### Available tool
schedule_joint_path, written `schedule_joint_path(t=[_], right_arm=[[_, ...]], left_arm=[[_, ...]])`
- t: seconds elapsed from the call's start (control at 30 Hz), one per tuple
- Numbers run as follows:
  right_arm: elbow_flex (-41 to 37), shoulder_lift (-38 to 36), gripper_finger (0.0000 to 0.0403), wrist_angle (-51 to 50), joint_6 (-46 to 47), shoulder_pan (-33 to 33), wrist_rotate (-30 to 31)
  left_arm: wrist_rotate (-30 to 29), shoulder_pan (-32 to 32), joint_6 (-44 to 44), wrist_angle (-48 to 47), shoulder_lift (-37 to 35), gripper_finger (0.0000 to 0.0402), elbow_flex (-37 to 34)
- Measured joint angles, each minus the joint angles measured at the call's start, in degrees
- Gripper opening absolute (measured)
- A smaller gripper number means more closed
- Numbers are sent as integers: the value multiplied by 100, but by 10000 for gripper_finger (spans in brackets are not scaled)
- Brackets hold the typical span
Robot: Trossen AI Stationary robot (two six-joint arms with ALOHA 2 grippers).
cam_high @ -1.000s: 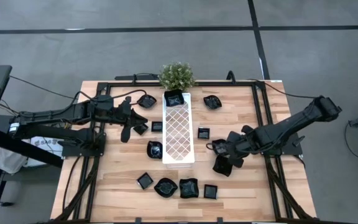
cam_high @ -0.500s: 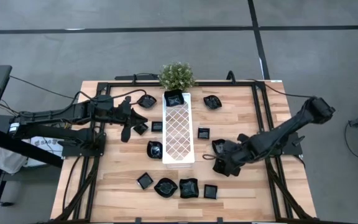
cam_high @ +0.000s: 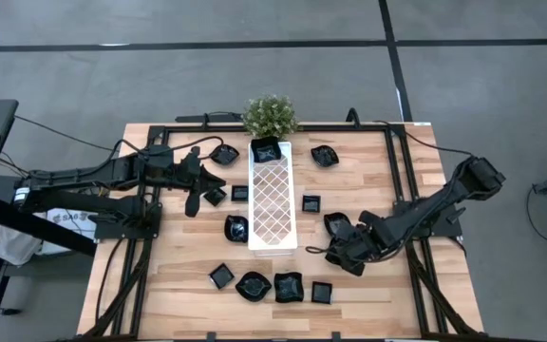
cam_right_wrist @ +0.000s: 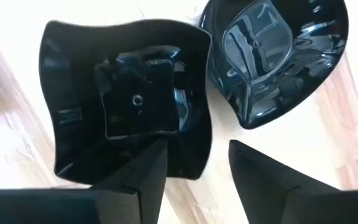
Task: Pick & Place Mini shaped plates
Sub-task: Stack the top distorted square plate on the other distorted square plate on the shelf
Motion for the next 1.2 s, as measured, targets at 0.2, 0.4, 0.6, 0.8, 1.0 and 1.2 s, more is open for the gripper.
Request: schedule_joint_path(t=[0.2, 0.4, 0.6, 0.8, 1.0, 1.2], right_arm=[[-94, -4, 178, -25, -147, -24, -20], [-341, -4, 160, 383, -134, -26, -361], [-341, -15, 131, 464, -112, -59, -324], [-341, -15, 68, 465, -111, -92, -318], [-334, -24, 10, 538, -48, -92, -475], [-175, -158, 4, 539, -28, -87, -477]], left_arm=[[2, 0, -2, 13, 0, 21, 0], [2, 0, -2, 13, 0, 21, 0], [-51, 0, -2, 13, 0, 21, 0], [-57, 2, 0, 13, 0, 21, 0], [-57, 2, 15, 13, 0, 21, 0], [-57, 2, 16, 13, 0, 21, 0]])
